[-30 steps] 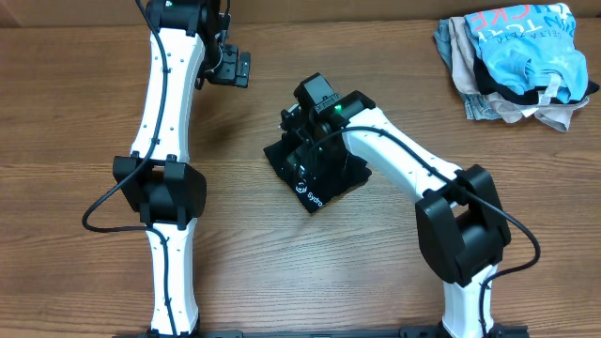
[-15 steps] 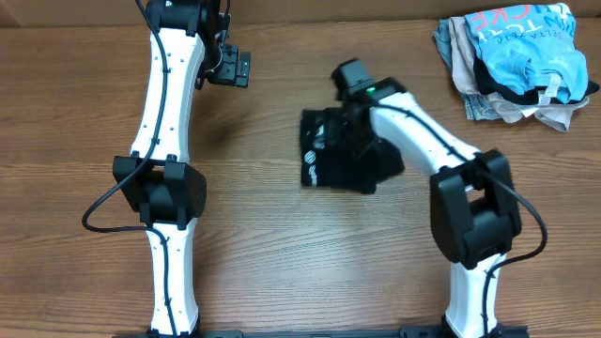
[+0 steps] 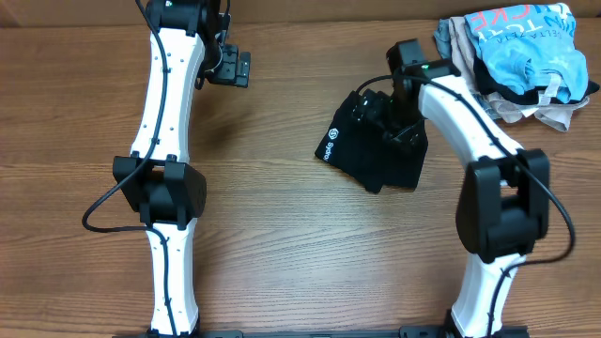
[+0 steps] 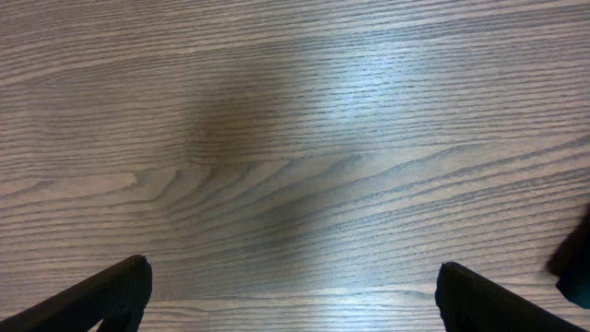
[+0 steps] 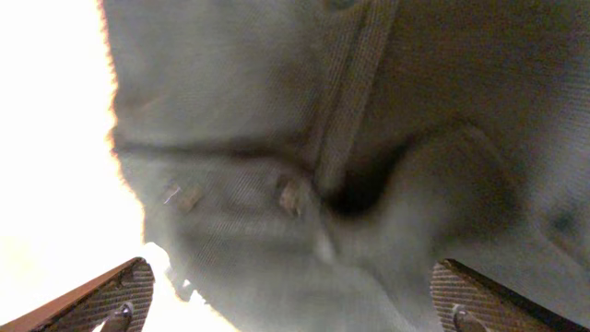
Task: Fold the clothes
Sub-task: 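Grasp the right edge of the folded black shirt with the right gripper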
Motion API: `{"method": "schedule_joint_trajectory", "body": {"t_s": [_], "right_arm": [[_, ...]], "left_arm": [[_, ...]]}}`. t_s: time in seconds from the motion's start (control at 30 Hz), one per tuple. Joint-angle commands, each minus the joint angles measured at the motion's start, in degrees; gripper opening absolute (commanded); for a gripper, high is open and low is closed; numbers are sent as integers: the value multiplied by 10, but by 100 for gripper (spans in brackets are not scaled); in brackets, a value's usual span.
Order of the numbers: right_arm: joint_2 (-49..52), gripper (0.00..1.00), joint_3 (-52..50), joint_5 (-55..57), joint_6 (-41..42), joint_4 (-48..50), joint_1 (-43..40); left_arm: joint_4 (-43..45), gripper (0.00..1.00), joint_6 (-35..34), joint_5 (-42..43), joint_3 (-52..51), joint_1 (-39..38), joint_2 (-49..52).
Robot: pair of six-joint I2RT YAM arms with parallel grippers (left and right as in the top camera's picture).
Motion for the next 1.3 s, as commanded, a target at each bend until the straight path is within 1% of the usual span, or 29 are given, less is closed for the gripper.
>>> {"method": "schedule_joint_trajectory", "body": {"t_s": [0.0, 0.13, 0.23, 0.3, 0.43, 0.7, 0.83, 0.97, 1.03, 1.1, 1.27], "right_arm": [[-101, 100, 28, 29, -32, -19, -20], [-113, 100, 25, 40, -63, -61, -57], [-113, 100, -8, 33, -76, -63, -86], [-113, 100, -40, 11, -105, -49, -104], [-113, 100, -118, -73, -178, 12, -130], [-113, 98, -268, -186, -178, 177, -145], [-113, 94, -319, -202, -143, 253, -143], [-112, 87, -371, -203, -92, 334, -141], [-112, 82, -394, -203, -64, 375, -137], [-112, 80, -409, -202, -41, 410, -128], [-112, 68, -420, -203, 9, 479, -89]], "left_arm": [[1, 100, -8, 3, -2, 3, -7], [1, 100, -8, 3, -2, 4, -7], [0, 100, -8, 3, -2, 4, -7], [0, 100, -8, 3, -2, 4, -7], [0, 100, -8, 3, -2, 4, -7], [-1, 100, -8, 3, -2, 4, -7], [-2, 100, -8, 3, -2, 4, -7], [-2, 100, -8, 3, -2, 4, -7], [-1, 100, -8, 3, -2, 4, -7], [-1, 100, -8, 3, -2, 4, -7], [-5, 100, -8, 3, -2, 4, -7]]}}
